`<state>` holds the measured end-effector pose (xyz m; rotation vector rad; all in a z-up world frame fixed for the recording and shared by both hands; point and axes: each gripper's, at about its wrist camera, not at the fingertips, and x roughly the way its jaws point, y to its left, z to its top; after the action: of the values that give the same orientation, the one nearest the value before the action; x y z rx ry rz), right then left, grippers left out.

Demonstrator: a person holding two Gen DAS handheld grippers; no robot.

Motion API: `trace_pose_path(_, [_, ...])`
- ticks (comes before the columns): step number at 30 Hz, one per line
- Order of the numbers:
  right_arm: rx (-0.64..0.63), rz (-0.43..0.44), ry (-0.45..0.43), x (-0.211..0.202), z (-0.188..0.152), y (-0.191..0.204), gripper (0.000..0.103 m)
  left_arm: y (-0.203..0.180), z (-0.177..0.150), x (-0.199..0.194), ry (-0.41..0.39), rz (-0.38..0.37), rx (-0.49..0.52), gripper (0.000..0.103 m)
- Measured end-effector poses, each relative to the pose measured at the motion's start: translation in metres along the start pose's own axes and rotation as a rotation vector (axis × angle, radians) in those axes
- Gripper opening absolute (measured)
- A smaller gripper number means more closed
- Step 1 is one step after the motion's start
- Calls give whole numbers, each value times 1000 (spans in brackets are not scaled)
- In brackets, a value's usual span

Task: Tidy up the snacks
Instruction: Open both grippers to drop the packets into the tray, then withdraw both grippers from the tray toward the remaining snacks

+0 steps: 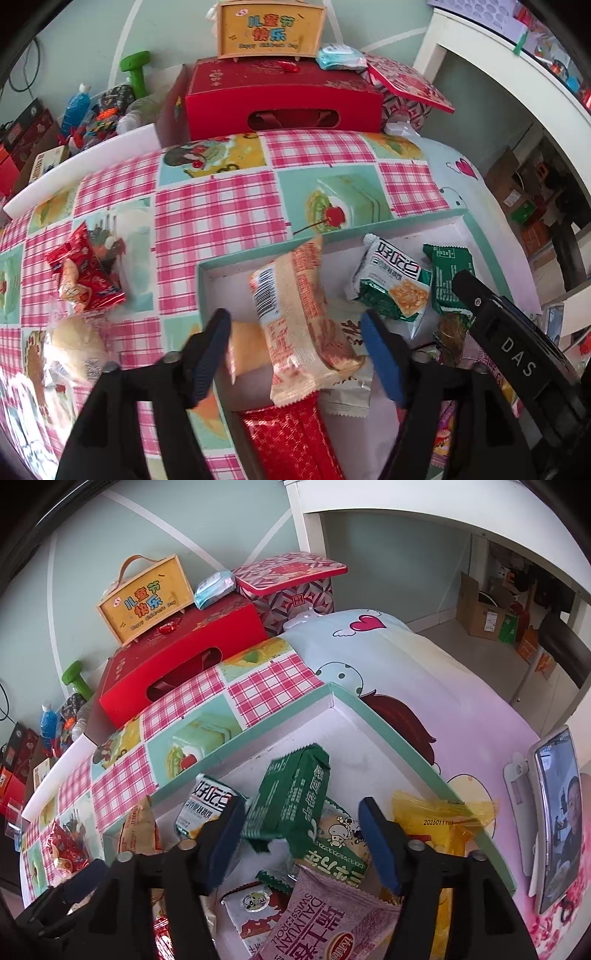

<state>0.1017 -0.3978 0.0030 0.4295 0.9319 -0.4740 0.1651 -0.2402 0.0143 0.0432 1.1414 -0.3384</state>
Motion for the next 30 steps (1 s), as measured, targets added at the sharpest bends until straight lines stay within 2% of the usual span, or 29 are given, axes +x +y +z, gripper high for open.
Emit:
trace_pose_path(4, [-15, -12, 1, -1, 0, 0, 81, 6, 0, -8, -12, -12, -22, 79])
trace_pose_path(9, [-29, -21, -2, -2, 1, 1, 83, 9, 3, -14, -31, -16, -36, 79])
trace_pose_path(11, [-35, -20, 0, -2, 1, 2, 84, 10, 3, -15, -39, 2, -39, 86])
trace_pose_path(12, [-39, -16, 1, -1, 0, 2, 87, 12, 3, -15, -45, 14, -45, 92])
trace_pose_path(15, [-47, -11, -4, 0, -1, 4, 103, 17, 4, -15, -58, 38, -70, 93])
trace_pose_path(19, [-55, -17, -2, 2, -1, 4, 103, 21, 3, -12, -63, 70, -78, 100])
trace_pose_path(30, [-73, -20, 4, 1, -2, 8, 103, 25, 1, -12, -71, 80, -76, 100])
